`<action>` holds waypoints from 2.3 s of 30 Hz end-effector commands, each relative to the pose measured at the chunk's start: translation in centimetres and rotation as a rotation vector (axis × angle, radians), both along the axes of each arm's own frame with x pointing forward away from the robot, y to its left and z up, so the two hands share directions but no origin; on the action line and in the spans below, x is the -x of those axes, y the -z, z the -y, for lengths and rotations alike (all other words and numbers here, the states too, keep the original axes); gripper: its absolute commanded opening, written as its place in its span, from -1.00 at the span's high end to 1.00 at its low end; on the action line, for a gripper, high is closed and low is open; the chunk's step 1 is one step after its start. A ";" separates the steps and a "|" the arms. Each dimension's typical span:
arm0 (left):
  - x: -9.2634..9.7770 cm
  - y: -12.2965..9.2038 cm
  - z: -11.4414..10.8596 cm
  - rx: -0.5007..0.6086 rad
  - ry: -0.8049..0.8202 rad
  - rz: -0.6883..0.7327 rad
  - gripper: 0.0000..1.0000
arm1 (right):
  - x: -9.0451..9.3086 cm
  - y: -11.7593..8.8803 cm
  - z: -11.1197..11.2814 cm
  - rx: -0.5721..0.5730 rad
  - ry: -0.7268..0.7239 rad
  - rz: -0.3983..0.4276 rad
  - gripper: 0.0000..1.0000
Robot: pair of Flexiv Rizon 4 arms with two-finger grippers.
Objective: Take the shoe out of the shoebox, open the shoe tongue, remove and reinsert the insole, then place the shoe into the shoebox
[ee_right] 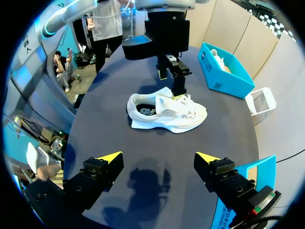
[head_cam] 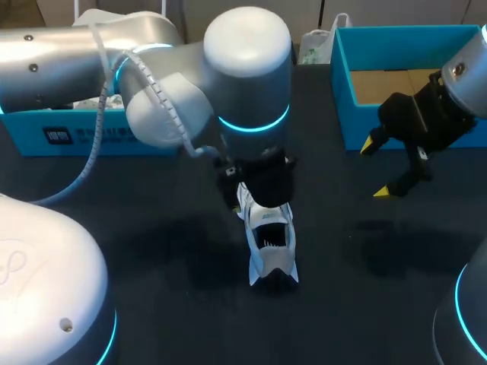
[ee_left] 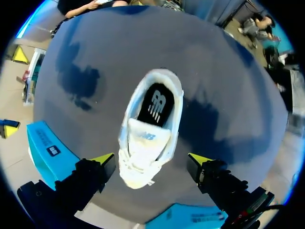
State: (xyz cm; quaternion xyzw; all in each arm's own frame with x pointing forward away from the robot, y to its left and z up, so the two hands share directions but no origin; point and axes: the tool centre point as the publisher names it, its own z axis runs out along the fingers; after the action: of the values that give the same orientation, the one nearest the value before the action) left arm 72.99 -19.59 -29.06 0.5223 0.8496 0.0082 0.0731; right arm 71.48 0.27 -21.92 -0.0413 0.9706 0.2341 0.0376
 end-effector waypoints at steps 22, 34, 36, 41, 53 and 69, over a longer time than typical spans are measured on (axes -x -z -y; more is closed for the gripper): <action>6.9 -0.9 -0.3 0.247 -1.140 -0.190 -1.00 | 0.1 0.1 -0.1 0.003 0.002 0.001 -1.00; 9.9 1.7 0.5 0.210 -1.148 -0.203 -0.45 | 0.1 0.1 -0.1 0.003 0.002 0.001 -1.00; 10.1 2.1 0.5 0.210 -1.141 -0.194 -0.43 | 0.1 0.1 -0.1 0.003 0.002 0.001 -1.00; 10.0 2.9 0.9 0.195 -1.110 -0.188 -0.75 | 0.1 0.1 -0.1 0.003 0.002 0.001 -1.00; 9.8 5.7 2.8 0.172 -1.074 -0.161 -0.90 | 0.1 0.1 -0.1 0.003 0.002 0.001 -1.00; 11.0 8.8 3.6 0.108 -1.082 -0.139 -0.39 | 0.1 0.1 -0.1 0.003 0.002 0.001 -1.00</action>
State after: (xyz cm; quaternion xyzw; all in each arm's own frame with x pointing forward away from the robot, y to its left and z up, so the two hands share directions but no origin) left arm 62.05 -22.25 -36.95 0.0073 0.9987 -0.0419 0.0288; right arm 71.47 0.26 -21.92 -0.0413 0.9706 0.2341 0.0377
